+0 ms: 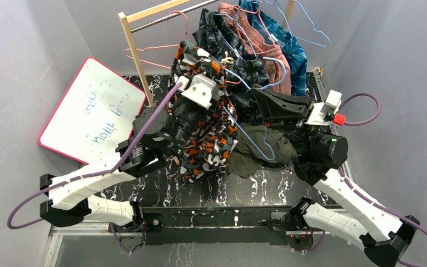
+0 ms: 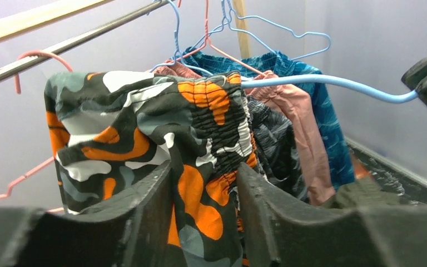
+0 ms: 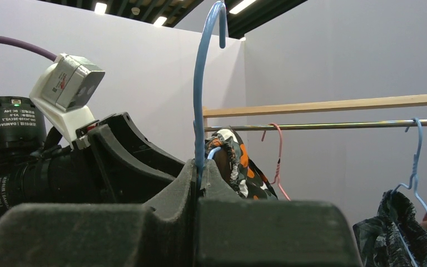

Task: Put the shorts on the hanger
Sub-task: Hang the shorts on the hanger.

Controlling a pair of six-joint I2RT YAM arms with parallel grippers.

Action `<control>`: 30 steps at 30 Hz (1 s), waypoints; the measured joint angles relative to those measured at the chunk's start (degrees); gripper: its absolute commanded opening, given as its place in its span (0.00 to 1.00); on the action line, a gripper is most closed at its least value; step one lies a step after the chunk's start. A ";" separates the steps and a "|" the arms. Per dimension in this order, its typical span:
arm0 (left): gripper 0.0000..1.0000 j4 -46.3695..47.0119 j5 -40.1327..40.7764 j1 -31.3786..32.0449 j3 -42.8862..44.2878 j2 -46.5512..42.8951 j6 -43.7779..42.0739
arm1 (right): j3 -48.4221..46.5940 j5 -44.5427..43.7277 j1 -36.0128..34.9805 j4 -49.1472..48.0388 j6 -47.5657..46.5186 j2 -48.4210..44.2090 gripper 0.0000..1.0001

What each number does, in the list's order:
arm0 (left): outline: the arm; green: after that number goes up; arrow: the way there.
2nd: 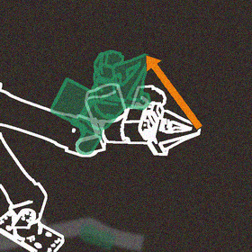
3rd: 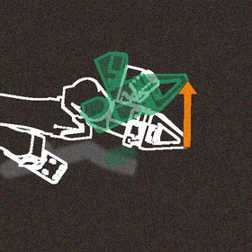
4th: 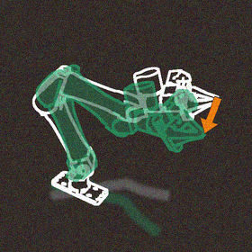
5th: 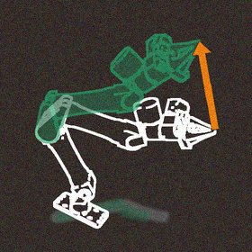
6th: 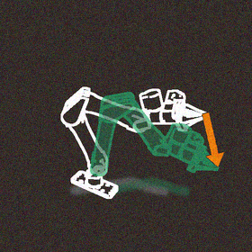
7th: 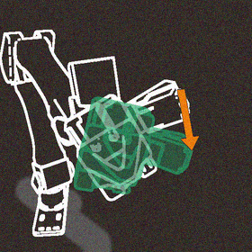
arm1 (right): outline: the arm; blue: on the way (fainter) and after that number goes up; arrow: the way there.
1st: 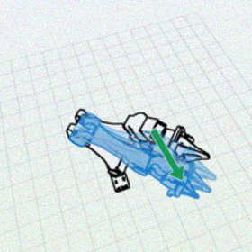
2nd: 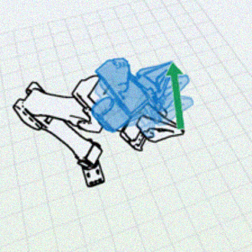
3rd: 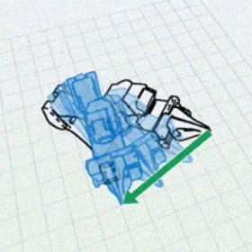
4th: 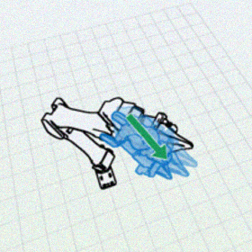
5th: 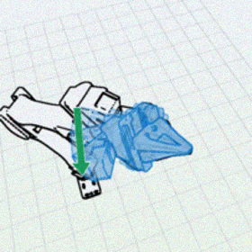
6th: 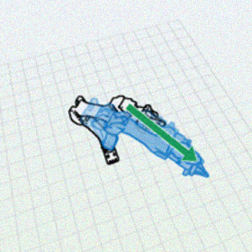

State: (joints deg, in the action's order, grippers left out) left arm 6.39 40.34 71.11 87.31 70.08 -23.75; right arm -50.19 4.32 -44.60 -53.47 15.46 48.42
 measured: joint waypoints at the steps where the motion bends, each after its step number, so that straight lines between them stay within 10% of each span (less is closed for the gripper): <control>1: 0.30 0.31 0.00 0.00 -0.26 0.00 -0.35 | 0.02 0.22 0.00 0.00 0.07 0.00 0.00; 6: 0.00 3.45 -0.35 0.00 -2.27 -0.22 -3.37 | 0.02 1.18 0.00 0.09 0.74 -0.26 0.00; 30: 0.00 5.99 -27.96 -0.02 5.14 1.31 0.17 | 0.17 2.78 0.02 -3.17 3.76 -1.95 0.00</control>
State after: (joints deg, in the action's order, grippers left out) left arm 12.38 12.38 71.09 92.44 71.40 -23.57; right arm -50.02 7.09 -44.58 -56.64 19.22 46.48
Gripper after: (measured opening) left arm 0.010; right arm 0.042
